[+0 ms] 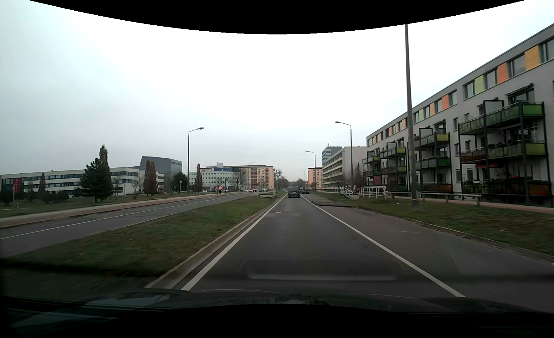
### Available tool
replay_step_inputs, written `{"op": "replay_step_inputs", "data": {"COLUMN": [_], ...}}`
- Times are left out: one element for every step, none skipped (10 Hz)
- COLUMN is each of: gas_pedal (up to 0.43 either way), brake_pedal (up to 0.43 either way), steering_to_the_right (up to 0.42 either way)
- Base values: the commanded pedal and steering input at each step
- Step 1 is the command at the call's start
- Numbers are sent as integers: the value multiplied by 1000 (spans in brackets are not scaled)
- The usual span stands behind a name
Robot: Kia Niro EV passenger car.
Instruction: Follow the waypoints while adhering to traffic rules and regulations
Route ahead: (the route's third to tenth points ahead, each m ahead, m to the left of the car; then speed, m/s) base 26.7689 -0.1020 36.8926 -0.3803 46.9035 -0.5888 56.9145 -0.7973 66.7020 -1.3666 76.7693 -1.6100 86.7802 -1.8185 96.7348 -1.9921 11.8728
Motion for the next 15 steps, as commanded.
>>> {"op": "replay_step_inputs", "data": {"gas_pedal": [118, 118, 118, 118, 118, 118, 118, 118, 118, 118, 118, 130, 130, 130, 130], "brake_pedal": [0, 0, 0, 0, 0, 0, 0, 0, 0, 0, 0, 0, 0, 0, 0], "steering_to_the_right": [0, 0, 0, 0, 0, 0, 0, -1, -1, -1, 0, 0, 0, 0, 0]}}
